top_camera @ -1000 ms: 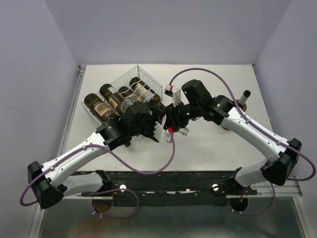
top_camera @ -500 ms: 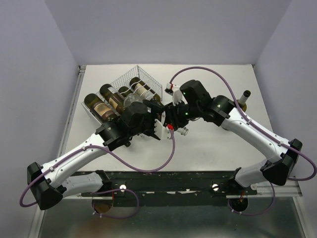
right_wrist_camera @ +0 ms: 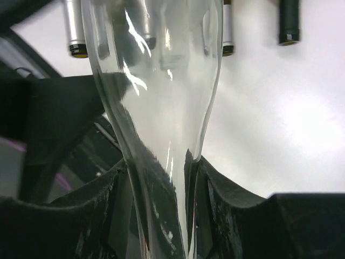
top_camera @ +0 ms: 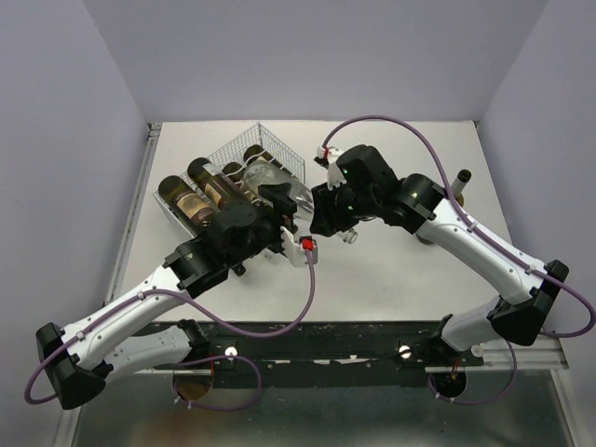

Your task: Put the wine bottle on the wine rack

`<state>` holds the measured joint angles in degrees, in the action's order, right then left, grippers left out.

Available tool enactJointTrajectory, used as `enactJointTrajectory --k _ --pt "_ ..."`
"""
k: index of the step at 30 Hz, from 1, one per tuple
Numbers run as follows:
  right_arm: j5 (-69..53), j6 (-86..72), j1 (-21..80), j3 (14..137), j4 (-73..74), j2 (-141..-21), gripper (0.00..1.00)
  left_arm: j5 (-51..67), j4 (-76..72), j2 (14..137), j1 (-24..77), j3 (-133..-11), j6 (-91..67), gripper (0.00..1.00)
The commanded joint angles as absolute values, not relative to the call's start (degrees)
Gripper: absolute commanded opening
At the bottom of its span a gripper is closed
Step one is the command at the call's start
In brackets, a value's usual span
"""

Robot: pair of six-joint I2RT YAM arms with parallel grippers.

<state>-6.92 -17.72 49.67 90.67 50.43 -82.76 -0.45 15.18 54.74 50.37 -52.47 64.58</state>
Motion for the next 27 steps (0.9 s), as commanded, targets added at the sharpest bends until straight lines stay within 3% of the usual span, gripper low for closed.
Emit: enactJointTrajectory --k 1,11,17,27 --pt "1.5 -15.3 48.0 91.3 44.1 -80.4 0.01 -2.1 8.7 51.6 50.5 -52.4 64.5 0.99" --pt "3.2 -14.5 48.0 90.3 39.2 -79.8 0.01 -4.0 0.6 45.8 50.4 -53.7 52.6 0.99" --pt "0.7 -13.4 48.0 91.6 34.2 -82.4 0.01 -10.7 -1.4 40.5 50.4 -56.7 42.3 0.99" --pt "-2.5 -12.7 48.0 91.8 18.7 -91.1 0.01 -12.3 14.1 35.4 50.4 -68.0 26.7 0.99"
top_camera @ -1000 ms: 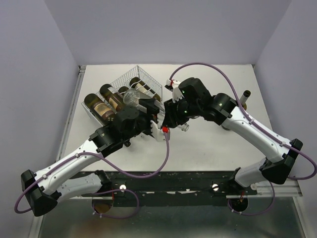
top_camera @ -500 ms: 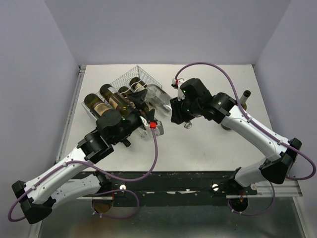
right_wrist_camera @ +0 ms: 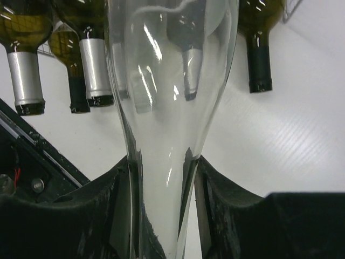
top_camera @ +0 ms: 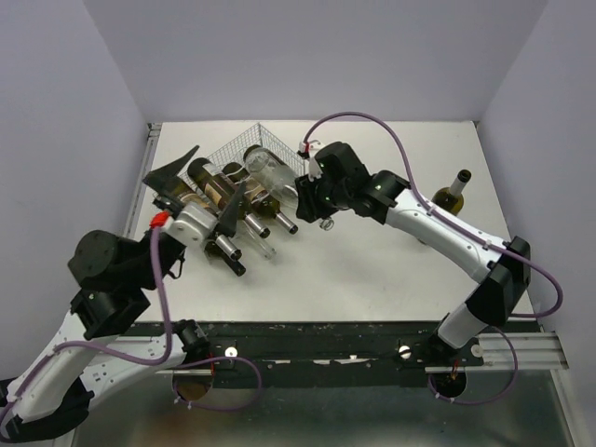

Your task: Put the wine bottle on the wine rack

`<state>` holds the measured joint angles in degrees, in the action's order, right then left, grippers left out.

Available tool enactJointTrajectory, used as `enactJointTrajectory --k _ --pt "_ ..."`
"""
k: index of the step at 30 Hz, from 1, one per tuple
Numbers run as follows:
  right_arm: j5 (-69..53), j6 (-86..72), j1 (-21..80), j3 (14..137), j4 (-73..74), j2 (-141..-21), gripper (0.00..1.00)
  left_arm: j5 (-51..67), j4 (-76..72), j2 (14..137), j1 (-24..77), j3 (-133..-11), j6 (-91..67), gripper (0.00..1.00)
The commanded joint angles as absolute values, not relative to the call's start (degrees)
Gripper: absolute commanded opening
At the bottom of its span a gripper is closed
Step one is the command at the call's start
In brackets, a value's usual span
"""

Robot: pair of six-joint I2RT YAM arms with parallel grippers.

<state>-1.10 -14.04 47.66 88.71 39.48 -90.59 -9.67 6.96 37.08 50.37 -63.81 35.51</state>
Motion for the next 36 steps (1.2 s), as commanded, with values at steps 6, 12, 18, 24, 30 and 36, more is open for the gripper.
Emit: enactJointTrajectory --k 6,12,18,24,30,36 --pt "-2.3 -13.6 48.0 91.2 8.6 -96.6 0.01 -14.8 17.0 33.1 50.4 -67.4 24.1 0.99" --pt "-3.8 -12.6 48.0 92.5 4.8 -101.0 0.01 -17.1 17.6 31.2 50.4 -65.6 20.6 0.99" --pt "-3.3 -10.6 48.0 92.7 0.9 -103.7 0.01 -19.1 18.6 29.7 50.4 -64.0 15.9 0.99" --pt "-3.1 -7.7 48.0 93.8 0.6 -106.3 0.01 -19.8 18.6 28.9 50.5 -63.3 15.0 0.99" --pt "-3.8 -5.7 48.1 94.0 -3.1 -108.5 0.01 -20.0 18.4 29.2 50.4 -62.8 14.2 0.99" --pt "-2.9 -4.0 48.0 93.4 -5.4 -110.1 0.01 -19.5 18.6 30.7 50.4 -63.2 13.3 0.99"
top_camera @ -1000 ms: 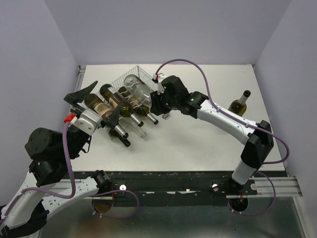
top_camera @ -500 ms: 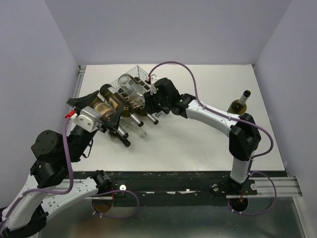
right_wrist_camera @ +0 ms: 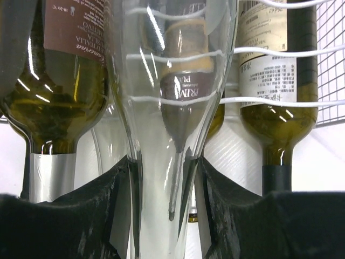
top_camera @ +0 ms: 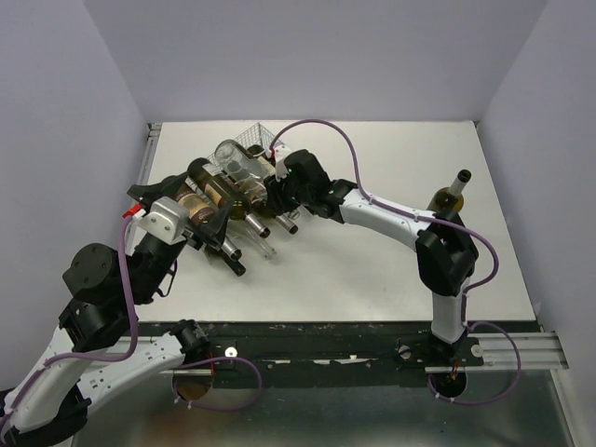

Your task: Put the wine bottle on the wine rack

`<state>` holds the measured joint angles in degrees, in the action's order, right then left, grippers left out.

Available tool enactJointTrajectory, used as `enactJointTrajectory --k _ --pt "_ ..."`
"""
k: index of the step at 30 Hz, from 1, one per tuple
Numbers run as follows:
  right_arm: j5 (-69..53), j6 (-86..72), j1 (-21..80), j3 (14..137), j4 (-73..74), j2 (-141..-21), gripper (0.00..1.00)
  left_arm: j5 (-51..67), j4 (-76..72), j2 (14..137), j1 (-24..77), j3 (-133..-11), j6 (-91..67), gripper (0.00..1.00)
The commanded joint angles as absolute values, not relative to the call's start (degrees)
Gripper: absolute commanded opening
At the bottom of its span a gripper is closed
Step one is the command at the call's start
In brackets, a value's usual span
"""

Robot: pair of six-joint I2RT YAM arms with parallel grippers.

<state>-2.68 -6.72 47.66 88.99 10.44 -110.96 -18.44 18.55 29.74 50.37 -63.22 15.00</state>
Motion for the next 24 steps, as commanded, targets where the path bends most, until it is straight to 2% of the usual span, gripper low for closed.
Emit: enactJointTrajectory --k 1,5,17,21,24 --pt "-3.0 -3.4 48.1 92.6 -6.3 -109.8 0.01 -19.4 18.5 30.8 50.4 -63.1 13.1 0.99" --pt "-2.5 -3.0 48.1 89.3 -11.3 -109.2 0.01 -19.5 18.6 30.8 50.4 -62.7 12.8 0.99" --pt "-3.2 -4.9 48.0 92.6 -5.1 -112.7 0.04 -20.3 19.1 30.2 50.4 -62.1 12.4 0.99" --pt "-3.0 -5.0 48.1 94.4 -2.3 -114.1 0.16 -20.4 19.3 30.1 50.4 -62.0 12.3 0.99" --pt "-2.7 -5.1 48.1 95.3 -0.8 -114.4 0.35 -20.5 19.6 30.1 50.4 -62.0 12.3 0.99"
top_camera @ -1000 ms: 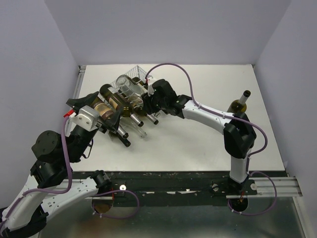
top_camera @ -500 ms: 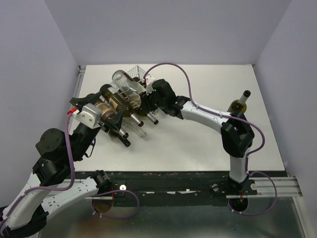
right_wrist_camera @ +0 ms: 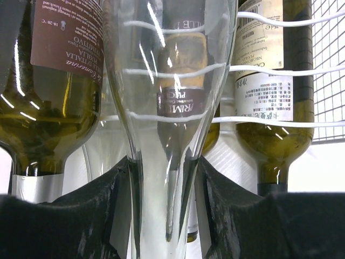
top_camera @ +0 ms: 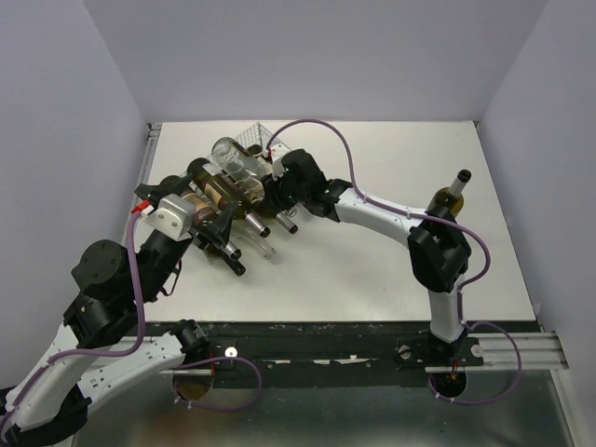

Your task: Put the wine bottle on the wine rack

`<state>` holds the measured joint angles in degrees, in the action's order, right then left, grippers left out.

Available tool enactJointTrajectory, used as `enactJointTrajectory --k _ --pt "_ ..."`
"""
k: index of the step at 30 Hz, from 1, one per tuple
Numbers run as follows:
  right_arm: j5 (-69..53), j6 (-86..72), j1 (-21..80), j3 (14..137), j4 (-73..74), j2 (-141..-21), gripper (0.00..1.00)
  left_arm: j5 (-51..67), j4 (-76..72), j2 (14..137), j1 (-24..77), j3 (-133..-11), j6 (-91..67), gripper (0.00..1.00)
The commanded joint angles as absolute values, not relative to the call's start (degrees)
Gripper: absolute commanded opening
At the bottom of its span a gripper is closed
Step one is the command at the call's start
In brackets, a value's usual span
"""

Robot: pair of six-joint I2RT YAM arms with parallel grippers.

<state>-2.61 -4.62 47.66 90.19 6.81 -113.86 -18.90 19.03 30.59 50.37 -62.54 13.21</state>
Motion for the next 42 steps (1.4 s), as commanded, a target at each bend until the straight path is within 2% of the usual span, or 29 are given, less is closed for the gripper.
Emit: enactJointTrajectory --k 1,4,8,12,18,21,26,34,42 --pt "-2.6 -5.1 48.1 95.4 -0.5 -114.3 0.41 -20.6 19.5 30.0 50.5 -61.9 12.3 0.99" --pt "-2.1 -4.8 48.1 95.1 -0.4 -113.5 0.57 -20.7 19.4 29.6 50.4 -61.9 12.3 0.99" --pt "-1.8 -4.0 48.1 95.3 1.7 -113.1 0.63 -20.8 19.6 29.5 50.4 -61.9 12.6 0.99" --pt "-2.0 -4.1 48.1 95.5 3.2 -112.1 0.65 -21.0 19.6 29.3 50.4 -61.9 12.7 0.99" --pt "-0.3 -5.5 48.0 96.7 6.1 -107.9 0.78 -21.2 21.3 29.3 50.4 -62.5 12.7 0.99" --pt "6.4 -5.5 48.0 98.6 10.3 -105.3 0.87 -22.9 24.1 30.1 50.5 -63.3 12.3 0.99" --pt "17.3 -4.2 48.0 100.7 18.2 -101.1 0.97 -23.3 24.7 29.8 50.5 -61.8 11.3 0.99" --pt "42.1 -3.4 46.8 104.6 33.5 -94.5 1.00 -22.1 22.5 26.9 50.4 -57.2 10.5 0.99" --pt "61.0 -4.8 40.4 103.9 45.3 -86.6 1.00 -21.8 20.9 25.1 50.4 -54.1 7.6 0.99"
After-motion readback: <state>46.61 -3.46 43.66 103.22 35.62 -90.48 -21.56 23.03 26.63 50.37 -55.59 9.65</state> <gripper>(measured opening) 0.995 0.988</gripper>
